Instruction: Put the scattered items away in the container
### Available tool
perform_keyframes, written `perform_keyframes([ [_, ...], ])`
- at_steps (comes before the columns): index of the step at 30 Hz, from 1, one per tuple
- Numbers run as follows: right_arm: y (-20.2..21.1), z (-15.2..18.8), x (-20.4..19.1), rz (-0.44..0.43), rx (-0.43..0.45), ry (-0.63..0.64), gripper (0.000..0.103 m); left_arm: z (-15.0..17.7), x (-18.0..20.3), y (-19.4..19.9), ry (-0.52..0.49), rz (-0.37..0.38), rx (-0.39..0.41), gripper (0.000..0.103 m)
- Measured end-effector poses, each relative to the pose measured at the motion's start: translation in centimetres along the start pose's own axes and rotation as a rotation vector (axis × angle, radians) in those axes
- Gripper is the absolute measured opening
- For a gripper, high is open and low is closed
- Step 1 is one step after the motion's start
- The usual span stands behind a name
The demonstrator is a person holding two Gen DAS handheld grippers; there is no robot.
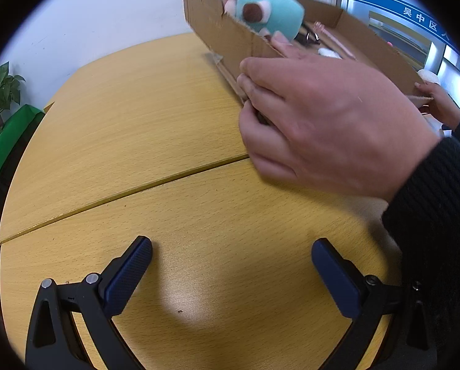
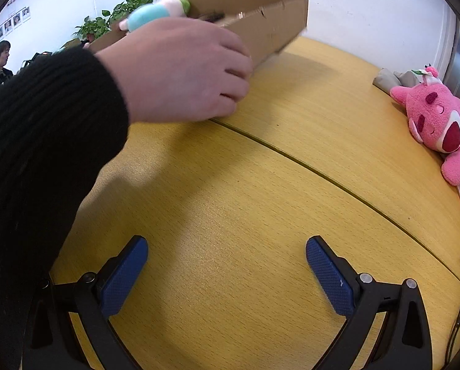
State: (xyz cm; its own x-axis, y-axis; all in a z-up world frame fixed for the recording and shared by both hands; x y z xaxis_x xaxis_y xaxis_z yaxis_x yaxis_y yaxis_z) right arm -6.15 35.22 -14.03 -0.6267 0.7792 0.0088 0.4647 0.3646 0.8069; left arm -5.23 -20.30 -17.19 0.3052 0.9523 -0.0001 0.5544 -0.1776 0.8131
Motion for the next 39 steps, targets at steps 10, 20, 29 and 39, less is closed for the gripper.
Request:
perform_keyframes([
  [10, 0.07, 0.07, -0.07, 0.0, 0.0, 0.001, 0.103, -0.01, 0.04, -0.01, -0.001, 0.0, 0.0, 0.103],
  [20, 0.07, 0.2, 0.04, 0.0, -0.001, 0.002, 0.103, -0.08, 0.02, 0.0, -0.001, 0.001, 0.0, 0.103],
  [29, 0.07, 0.28, 0.12, 0.0, -0.001, 0.003, 0.103, -0.08, 0.05, 0.0, -0.002, 0.001, 0.001, 0.103],
  [39, 0.07, 0.32, 0.12, -0.002, -0.001, 0.005, 0.103, -0.18, 0.06, 0.06, -0.003, 0.002, 0.001, 0.103],
])
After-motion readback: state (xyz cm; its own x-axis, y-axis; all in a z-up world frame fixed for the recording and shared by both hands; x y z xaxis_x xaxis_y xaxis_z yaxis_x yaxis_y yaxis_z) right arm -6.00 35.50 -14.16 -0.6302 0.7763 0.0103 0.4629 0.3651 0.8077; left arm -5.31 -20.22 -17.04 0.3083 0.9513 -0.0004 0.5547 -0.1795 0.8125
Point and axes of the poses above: each gripper's, at about its wrist camera, not at the fingertips, and y roughly against the way its jaws point, x to its right, z to its underside, the point moved 8 cm from there along -y, roughly the way its jaws point
